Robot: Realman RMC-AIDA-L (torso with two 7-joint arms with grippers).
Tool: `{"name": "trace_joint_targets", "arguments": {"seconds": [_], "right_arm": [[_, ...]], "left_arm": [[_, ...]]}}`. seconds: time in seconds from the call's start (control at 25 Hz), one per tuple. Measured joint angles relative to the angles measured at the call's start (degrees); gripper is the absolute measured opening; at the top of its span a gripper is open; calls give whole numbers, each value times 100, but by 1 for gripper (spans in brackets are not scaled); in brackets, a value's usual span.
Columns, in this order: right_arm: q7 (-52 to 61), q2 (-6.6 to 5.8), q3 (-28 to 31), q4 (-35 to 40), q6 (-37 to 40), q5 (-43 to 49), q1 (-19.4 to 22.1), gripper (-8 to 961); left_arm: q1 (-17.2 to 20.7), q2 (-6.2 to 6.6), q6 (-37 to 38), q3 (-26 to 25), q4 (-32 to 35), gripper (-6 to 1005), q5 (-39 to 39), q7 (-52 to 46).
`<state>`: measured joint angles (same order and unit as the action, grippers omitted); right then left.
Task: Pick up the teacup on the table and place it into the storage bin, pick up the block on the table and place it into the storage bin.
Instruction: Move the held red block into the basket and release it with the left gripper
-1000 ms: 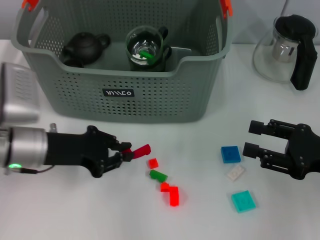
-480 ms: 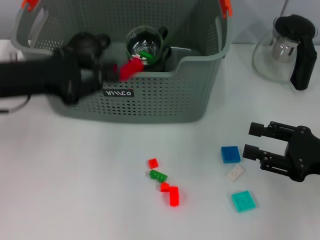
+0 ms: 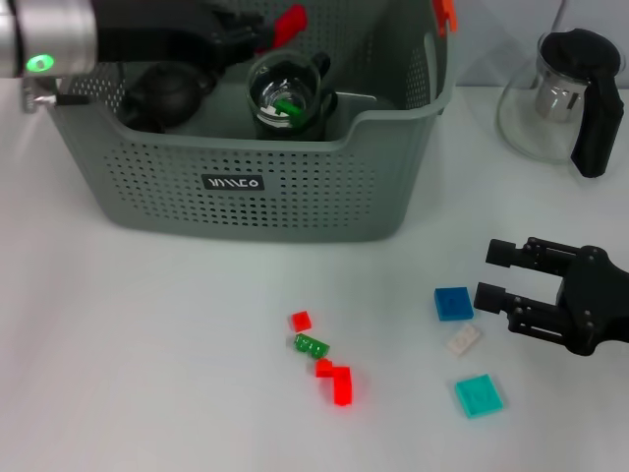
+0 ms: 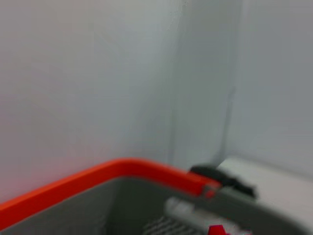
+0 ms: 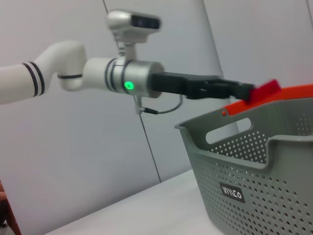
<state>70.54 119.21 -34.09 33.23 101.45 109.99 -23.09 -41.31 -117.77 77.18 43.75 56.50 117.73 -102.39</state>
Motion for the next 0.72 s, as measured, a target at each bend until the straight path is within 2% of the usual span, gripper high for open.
{"name": "trace_joint_targets", "arguments": {"seconds": [0.08, 0.16, 0.28, 0.44, 0.6, 0.72], "right_arm": [[-3, 5, -1, -6, -9, 0, -9, 666], [-4, 7, -1, -8, -13, 0, -17, 666], [-6, 15, -1, 0, -19, 0, -27, 666], [-6, 15, -1, 0, -28, -3, -32, 666], [-6, 14, 0, 0, -29, -14, -31, 665], [-6, 14, 0, 0, -28, -20, -30, 665]], "left_arm": [[-64, -45, -595, 553, 65, 164, 324, -329], [-102, -88, -959, 898, 86, 164, 574, -498], [-147, -221, -1418, 1323, 92, 164, 955, -651], [-137, -396, -1873, 1441, 163, 164, 1132, -694], [-126, -437, -2143, 1466, 183, 165, 1229, -797], [-145, -442, -2157, 1472, 194, 209, 1342, -840]]}}
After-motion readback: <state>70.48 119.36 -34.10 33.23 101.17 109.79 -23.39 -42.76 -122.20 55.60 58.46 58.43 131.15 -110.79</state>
